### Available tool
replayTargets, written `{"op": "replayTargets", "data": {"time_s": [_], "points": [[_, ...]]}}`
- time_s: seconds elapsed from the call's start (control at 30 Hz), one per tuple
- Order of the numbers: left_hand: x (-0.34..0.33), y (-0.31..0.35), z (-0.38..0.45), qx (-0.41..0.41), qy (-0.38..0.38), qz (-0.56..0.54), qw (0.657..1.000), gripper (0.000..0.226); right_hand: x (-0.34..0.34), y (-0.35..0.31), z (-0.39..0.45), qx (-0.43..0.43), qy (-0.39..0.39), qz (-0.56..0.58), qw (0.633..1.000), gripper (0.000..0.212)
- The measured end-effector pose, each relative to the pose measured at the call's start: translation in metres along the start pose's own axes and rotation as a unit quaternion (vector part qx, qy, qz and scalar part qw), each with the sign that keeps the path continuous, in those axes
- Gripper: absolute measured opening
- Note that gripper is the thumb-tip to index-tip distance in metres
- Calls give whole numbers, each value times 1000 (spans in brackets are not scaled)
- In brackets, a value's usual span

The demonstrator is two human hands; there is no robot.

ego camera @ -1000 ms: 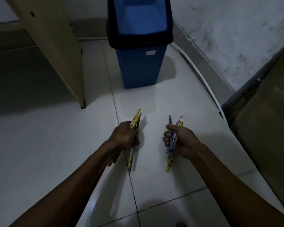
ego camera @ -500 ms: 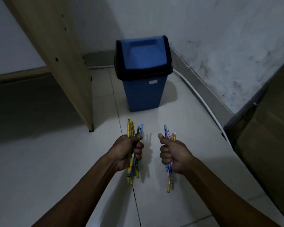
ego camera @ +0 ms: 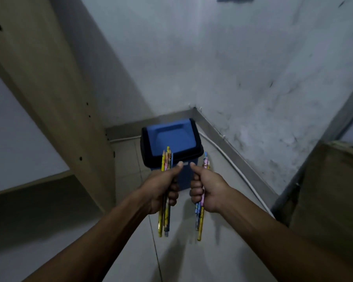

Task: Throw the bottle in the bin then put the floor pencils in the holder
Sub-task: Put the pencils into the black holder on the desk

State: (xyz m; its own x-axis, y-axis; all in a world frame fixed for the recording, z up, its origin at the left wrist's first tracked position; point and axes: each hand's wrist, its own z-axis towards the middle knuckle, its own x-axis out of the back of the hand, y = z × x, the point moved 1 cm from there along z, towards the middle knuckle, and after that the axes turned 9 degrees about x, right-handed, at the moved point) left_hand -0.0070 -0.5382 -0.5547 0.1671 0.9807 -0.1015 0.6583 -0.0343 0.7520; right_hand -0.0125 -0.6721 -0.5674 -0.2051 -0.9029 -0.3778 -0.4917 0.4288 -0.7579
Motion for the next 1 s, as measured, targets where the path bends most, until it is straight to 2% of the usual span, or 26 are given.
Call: {"op": "replayTargets", "data": {"time_s": [0.17, 0.37, 0.5, 0.63, 0.77, 1.0], "points": [[-12, 53, -28, -9, 3, -23, 1000, 33, -28, -52, -22, -2, -12, -23, 1000, 42], [-24, 114, -102, 72, -7, -44, 996, 17, -61, -125, -84, -52, -1, -33, 998, 36], [-36, 176, -171, 95, -18, -44, 994, 13, -89, -191, -140, -71, 11, -24, 997, 33], [-43, 252, -245, 101, -20, -50, 994, 31, -128, -276, -202, -74, 8, -21, 997, 34], [-45, 330, -313, 105, -9, -70, 992, 35, -172, -356, -256, -79, 2, -17, 997, 35], [-35, 460, -417, 66, 13, -104, 992, 25, -255, -471, -322, -86, -51, -27, 995, 38]]}}
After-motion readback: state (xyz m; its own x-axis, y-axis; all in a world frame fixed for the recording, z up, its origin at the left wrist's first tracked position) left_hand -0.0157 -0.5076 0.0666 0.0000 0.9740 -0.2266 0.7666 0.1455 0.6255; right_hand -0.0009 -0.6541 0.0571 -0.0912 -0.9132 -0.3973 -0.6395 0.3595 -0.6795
